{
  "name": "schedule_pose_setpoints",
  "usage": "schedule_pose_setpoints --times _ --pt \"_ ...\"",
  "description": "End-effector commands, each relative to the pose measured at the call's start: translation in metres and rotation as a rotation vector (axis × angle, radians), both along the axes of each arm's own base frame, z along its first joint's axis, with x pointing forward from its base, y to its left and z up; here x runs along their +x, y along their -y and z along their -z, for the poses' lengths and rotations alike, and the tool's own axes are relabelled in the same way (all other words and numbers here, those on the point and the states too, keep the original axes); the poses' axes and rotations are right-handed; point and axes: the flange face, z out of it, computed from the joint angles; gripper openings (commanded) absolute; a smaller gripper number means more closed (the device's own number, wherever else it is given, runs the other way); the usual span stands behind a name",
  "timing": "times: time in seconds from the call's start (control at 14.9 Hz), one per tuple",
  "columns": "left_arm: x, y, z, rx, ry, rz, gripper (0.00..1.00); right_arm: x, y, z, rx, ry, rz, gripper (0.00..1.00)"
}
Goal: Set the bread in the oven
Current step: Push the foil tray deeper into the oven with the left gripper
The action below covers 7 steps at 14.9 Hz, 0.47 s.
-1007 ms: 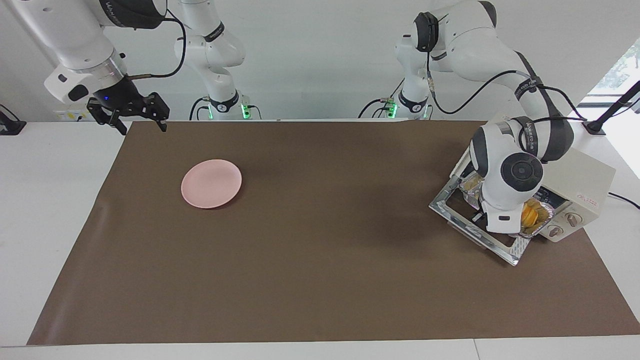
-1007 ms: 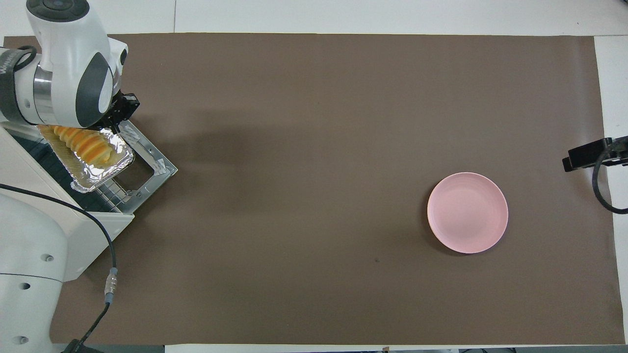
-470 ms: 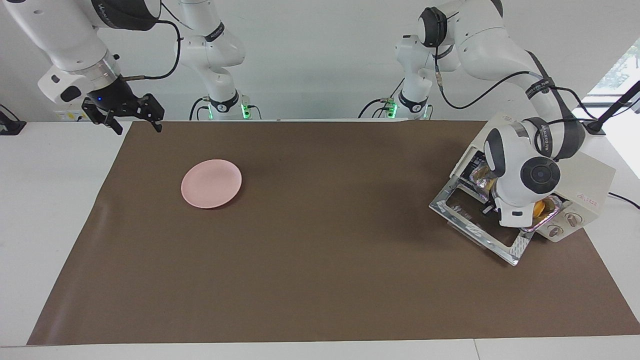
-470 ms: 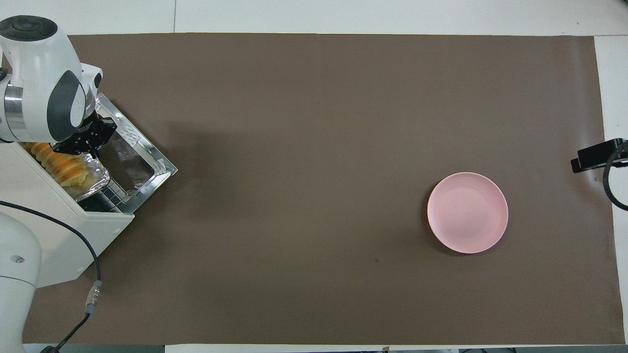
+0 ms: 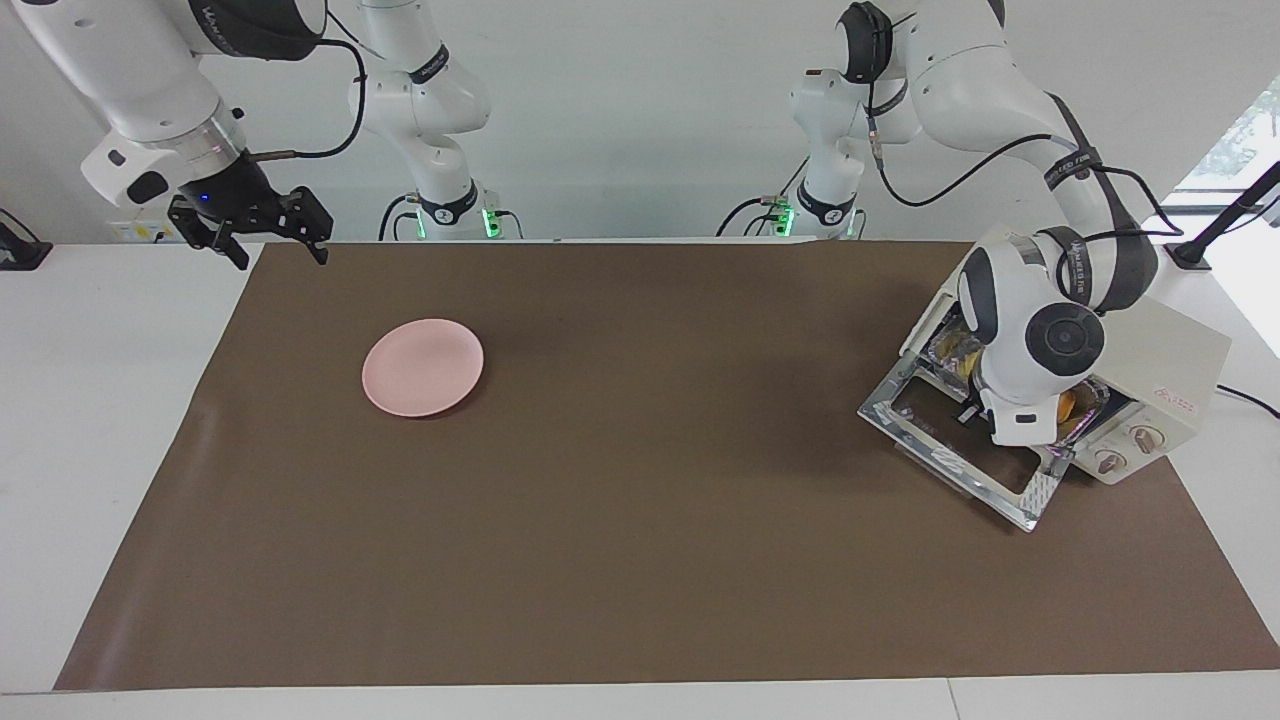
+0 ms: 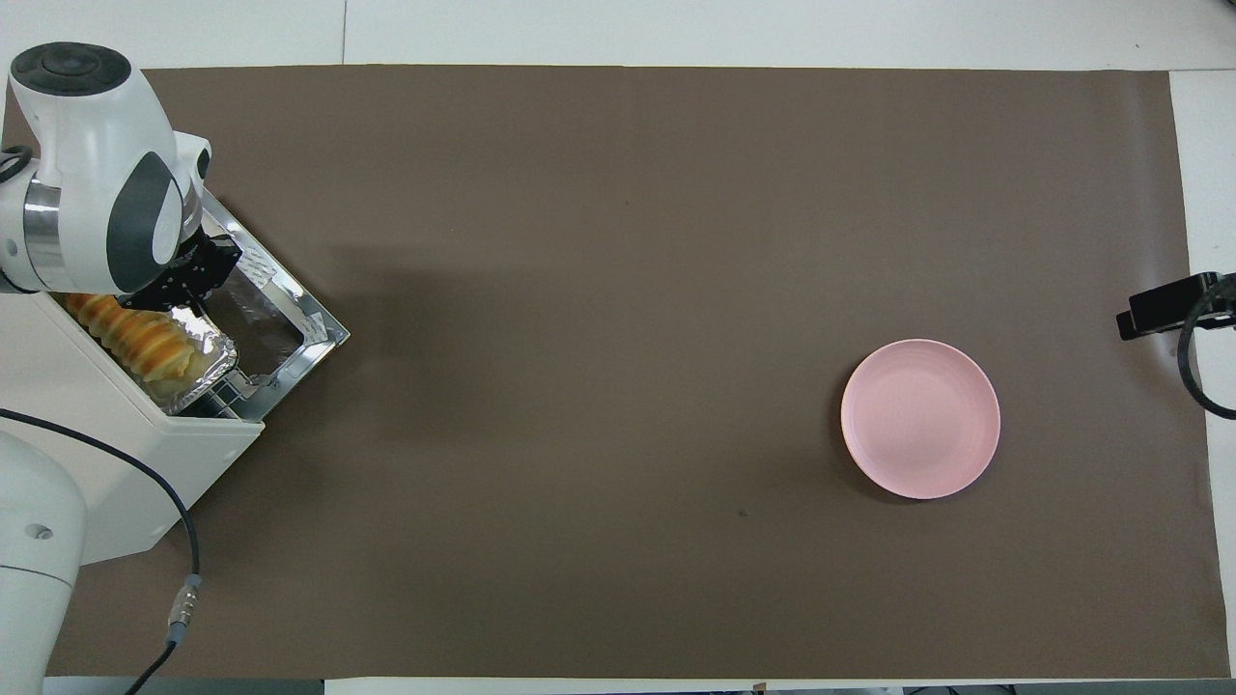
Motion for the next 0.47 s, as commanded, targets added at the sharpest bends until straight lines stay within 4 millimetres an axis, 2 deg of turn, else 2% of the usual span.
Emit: schedule_pose_setpoints --times 0.0,0.4 --pt "-0.015 -0.007 0.001 0.007 -0.006 0.003 0.00 -0.006 0.003 -0.006 -0.011 0.015 0.015 1.00" --pt "-0.016 -0.021 -0.007 -0.001 0.004 -0.005 0.00 -0.008 -0.002 -0.004 -0.008 0.005 0.004 1.00"
